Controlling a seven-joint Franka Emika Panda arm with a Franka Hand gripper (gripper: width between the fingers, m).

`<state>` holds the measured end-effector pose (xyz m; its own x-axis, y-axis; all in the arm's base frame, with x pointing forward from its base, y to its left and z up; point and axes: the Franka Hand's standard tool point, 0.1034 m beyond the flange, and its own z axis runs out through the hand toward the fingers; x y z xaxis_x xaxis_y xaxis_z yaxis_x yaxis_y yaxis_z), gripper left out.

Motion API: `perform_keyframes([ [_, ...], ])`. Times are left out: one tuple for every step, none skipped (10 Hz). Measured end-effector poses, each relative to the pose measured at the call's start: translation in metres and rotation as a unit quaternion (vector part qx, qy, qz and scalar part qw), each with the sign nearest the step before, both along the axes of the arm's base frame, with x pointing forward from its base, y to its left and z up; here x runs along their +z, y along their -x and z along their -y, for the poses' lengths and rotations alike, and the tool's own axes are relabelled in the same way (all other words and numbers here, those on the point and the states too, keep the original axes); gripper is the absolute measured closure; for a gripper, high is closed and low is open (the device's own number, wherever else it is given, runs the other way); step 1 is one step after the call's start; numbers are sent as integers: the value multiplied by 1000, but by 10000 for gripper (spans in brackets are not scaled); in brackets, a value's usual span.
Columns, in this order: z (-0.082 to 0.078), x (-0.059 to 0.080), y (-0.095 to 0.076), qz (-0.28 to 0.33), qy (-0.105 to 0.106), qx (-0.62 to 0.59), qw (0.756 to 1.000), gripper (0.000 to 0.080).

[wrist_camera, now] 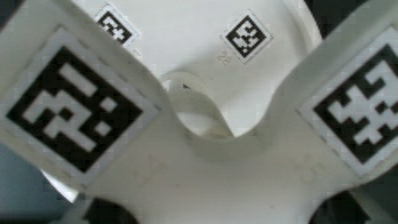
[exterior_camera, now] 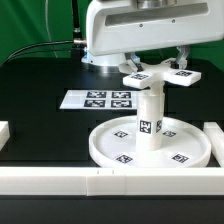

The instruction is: Assemble round table

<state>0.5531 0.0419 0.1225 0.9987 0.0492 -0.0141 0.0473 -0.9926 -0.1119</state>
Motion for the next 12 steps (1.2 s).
perform_keyframes([
  [2, 0, -1, 3, 0, 2, 1000, 351],
  [2, 0, -2, 7, 1, 2, 1000, 351],
  [3, 0, -2, 7, 1, 1, 1000, 351],
  [4, 0, -2, 7, 1, 0, 1000, 351],
  [5, 2, -2, 7, 1, 0, 1000, 351],
  [5, 3, -2, 7, 1, -1, 1000, 351],
  [7, 3, -2, 7, 2, -1, 1000, 351],
  [10, 2, -2, 7, 3, -2, 1000, 351],
  [12, 0, -1, 5, 3, -4, 1000, 351],
  [13, -1, -1, 6, 3, -5, 1000, 351],
  [12, -2, 0, 5, 3, -4, 1000, 351],
  [11, -5, 0, 3, 3, -4, 1000, 351],
])
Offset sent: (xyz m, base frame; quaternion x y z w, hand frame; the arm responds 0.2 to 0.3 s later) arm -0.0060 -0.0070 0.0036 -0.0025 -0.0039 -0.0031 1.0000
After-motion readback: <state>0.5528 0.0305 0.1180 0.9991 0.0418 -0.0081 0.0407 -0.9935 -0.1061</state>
